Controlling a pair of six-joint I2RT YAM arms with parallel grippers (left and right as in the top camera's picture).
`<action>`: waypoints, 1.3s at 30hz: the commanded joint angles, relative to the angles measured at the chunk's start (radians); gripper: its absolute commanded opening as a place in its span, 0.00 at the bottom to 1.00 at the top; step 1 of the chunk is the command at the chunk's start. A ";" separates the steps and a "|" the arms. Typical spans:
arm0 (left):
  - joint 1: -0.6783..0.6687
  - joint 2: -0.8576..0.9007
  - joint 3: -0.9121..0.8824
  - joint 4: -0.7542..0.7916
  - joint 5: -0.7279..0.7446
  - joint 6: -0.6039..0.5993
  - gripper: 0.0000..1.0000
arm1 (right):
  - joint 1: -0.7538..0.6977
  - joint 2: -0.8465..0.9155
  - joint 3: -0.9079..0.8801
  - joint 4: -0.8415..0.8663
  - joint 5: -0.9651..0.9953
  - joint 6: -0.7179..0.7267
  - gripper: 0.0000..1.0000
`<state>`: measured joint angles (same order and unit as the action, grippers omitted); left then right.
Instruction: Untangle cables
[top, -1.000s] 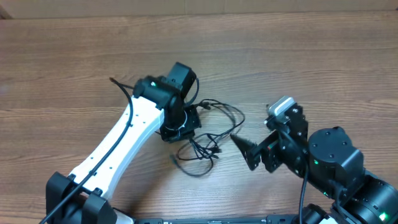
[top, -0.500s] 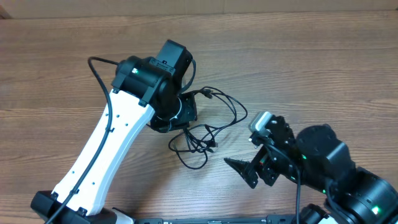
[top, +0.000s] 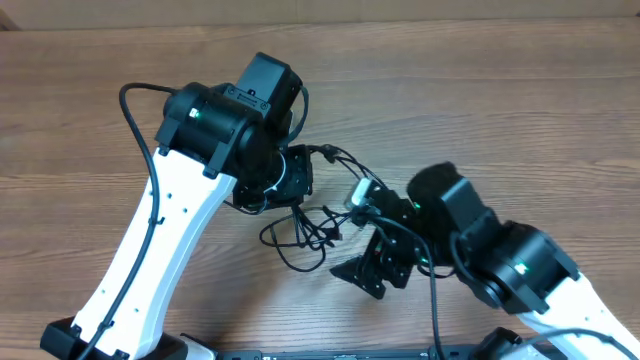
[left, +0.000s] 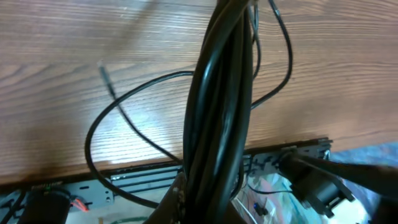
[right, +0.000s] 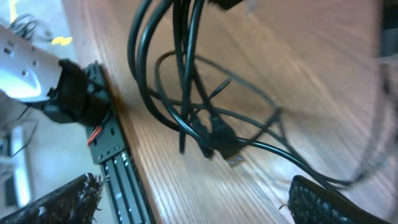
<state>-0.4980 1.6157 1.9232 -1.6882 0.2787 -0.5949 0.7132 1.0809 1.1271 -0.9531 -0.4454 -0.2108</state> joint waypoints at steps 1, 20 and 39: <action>-0.006 -0.042 0.048 -0.002 0.062 0.035 0.09 | -0.003 0.024 0.011 0.014 -0.057 -0.056 0.91; -0.006 -0.105 0.101 -0.001 0.167 0.039 0.15 | -0.003 0.029 0.011 0.166 -0.135 -0.052 0.70; -0.006 -0.105 0.101 -0.002 0.050 0.040 0.53 | -0.003 0.027 0.011 0.127 0.267 0.181 0.84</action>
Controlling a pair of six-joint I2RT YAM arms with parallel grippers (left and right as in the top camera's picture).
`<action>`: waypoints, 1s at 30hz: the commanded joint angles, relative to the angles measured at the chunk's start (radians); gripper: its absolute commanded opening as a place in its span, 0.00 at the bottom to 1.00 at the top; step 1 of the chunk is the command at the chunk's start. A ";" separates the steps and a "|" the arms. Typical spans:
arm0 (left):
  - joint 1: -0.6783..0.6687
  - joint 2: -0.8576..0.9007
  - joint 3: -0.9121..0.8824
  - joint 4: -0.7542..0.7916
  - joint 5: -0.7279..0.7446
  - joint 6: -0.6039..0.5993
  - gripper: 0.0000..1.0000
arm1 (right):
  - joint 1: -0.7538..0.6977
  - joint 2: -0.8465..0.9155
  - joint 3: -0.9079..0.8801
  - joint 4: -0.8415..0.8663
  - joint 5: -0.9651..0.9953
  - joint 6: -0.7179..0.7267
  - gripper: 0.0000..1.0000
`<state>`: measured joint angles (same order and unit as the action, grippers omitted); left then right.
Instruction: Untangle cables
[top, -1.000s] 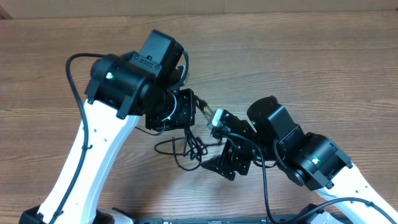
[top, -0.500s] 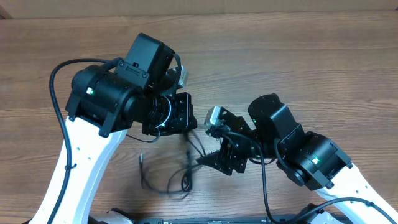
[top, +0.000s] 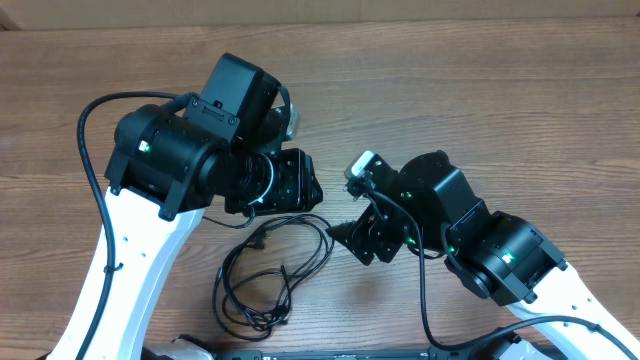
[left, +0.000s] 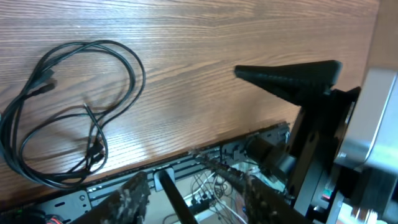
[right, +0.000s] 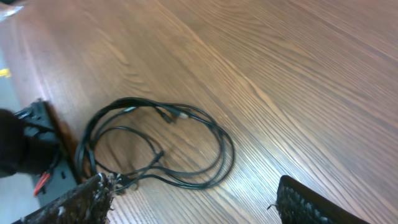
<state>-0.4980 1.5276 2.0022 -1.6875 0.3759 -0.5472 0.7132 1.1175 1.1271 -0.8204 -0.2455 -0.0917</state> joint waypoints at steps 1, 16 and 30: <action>-0.006 -0.017 0.022 -0.002 -0.047 -0.007 0.54 | -0.003 -0.009 0.011 -0.011 0.049 0.062 0.84; -0.005 -0.018 0.022 -0.002 -0.173 -0.014 0.58 | -0.003 -0.009 0.011 -0.130 0.013 0.006 0.86; -0.005 -0.215 -0.281 -0.002 -0.326 -0.238 0.57 | -0.004 -0.033 0.011 -0.061 0.546 0.235 1.00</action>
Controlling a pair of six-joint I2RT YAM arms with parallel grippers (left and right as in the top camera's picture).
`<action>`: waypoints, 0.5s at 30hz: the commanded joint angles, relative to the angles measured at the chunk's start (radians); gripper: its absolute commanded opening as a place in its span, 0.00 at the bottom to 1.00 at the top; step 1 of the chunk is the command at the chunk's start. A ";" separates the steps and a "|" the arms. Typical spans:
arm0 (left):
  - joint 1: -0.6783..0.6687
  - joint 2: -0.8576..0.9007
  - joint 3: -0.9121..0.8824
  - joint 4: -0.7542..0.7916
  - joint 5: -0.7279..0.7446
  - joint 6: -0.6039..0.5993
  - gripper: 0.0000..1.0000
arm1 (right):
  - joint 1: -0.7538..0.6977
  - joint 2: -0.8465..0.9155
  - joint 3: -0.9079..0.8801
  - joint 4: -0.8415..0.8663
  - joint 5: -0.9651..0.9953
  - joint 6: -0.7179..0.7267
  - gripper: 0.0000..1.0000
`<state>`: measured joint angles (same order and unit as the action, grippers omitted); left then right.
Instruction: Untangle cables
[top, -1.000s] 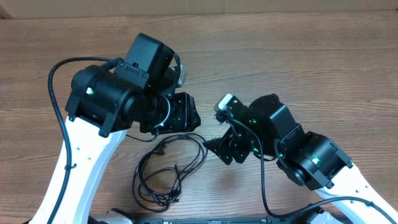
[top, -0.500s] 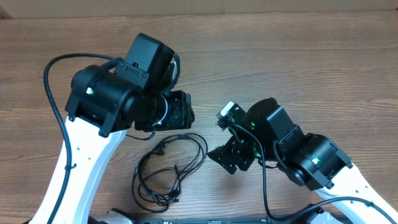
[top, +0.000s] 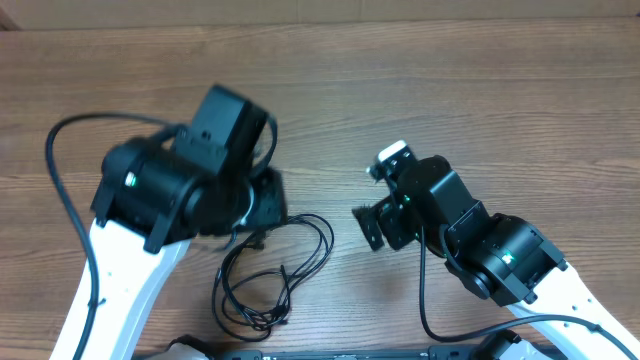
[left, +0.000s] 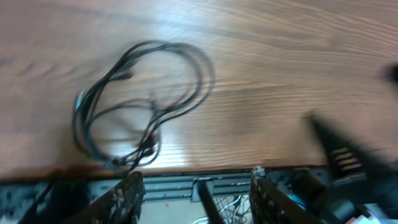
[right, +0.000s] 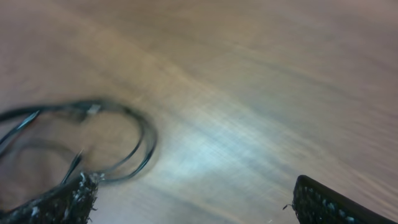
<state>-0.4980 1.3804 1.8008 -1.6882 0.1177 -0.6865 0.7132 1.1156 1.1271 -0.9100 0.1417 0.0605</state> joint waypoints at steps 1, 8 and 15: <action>-0.005 -0.089 -0.112 -0.002 -0.074 -0.109 0.58 | -0.004 -0.037 0.011 0.042 0.178 0.098 1.00; -0.005 -0.211 -0.352 0.002 -0.074 -0.207 0.63 | -0.004 -0.098 0.013 0.132 0.205 0.127 1.00; -0.007 -0.224 -0.583 0.097 0.008 -0.218 0.64 | -0.004 -0.158 0.013 0.116 0.205 0.126 1.00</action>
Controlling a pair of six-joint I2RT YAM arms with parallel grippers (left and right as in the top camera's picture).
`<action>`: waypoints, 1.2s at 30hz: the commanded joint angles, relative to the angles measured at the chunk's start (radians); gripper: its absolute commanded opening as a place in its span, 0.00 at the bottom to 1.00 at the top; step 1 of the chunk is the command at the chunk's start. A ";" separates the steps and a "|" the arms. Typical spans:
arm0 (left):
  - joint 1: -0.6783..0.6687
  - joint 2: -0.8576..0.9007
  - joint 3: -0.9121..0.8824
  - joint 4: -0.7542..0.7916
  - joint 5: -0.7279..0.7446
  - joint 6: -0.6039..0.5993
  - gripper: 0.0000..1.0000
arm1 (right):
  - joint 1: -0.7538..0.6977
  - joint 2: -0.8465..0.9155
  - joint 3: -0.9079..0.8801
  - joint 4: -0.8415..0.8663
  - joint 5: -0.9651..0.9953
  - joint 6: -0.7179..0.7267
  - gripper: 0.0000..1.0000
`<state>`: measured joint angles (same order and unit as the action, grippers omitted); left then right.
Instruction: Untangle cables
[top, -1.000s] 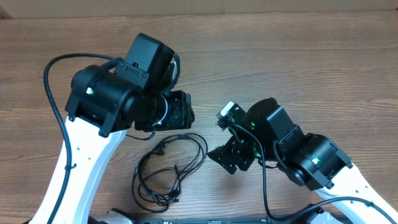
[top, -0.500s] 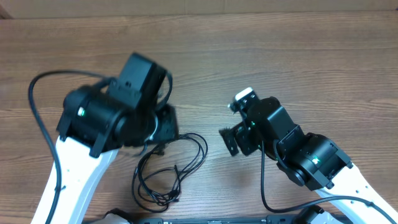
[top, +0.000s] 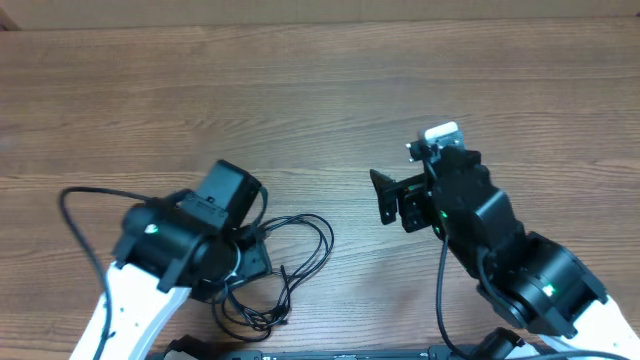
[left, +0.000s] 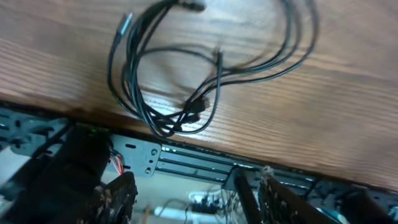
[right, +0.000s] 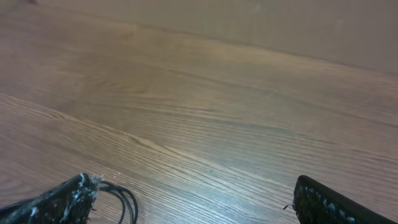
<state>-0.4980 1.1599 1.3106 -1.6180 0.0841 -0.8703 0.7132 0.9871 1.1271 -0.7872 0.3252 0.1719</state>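
The black cable (top: 285, 262) lies as a loose bundle of loops on the wooden table (top: 420, 90), near its front edge. In the left wrist view the cable (left: 205, 81) spreads over the wood with plugs at its ends; my left gripper (left: 199, 205) hangs open past the table edge, with nothing in it. My right gripper (top: 395, 200) is open to the right of the cable and apart from it. In the right wrist view, only the edge of the cable (right: 121, 196) shows beside the left finger of the open right gripper (right: 199, 208).
A metal frame rail (left: 186, 162) runs below the table's front edge (left: 280, 158). The left arm's black wrist (top: 195, 250) sits just left of the cable, partly over it. Bare wood stretches across the far half of the table.
My left wrist has moved toward the front edge, now low beside the cable. My right gripper has moved up and to the right, away from the cable. The cable has not moved.
At first my left gripper was shut on a thick bunch of cable held above the table, loops hanging between both arms. Then the cable lay loose on the table with both grippers open. Both arms have since moved away from it.
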 joint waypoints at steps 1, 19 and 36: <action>-0.007 -0.003 -0.129 0.031 0.043 -0.054 0.64 | -0.004 -0.036 0.013 -0.016 0.021 0.014 1.00; -0.006 -0.003 -0.513 0.190 0.093 -0.248 0.68 | -0.004 -0.055 0.013 -0.037 -0.027 0.011 1.00; -0.006 -0.003 -0.569 0.243 0.000 -0.271 0.43 | -0.004 -0.056 0.013 -0.067 -0.080 0.010 1.00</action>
<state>-0.4980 1.1614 0.7467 -1.3750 0.1158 -1.1301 0.7132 0.9459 1.1271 -0.8555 0.2577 0.1795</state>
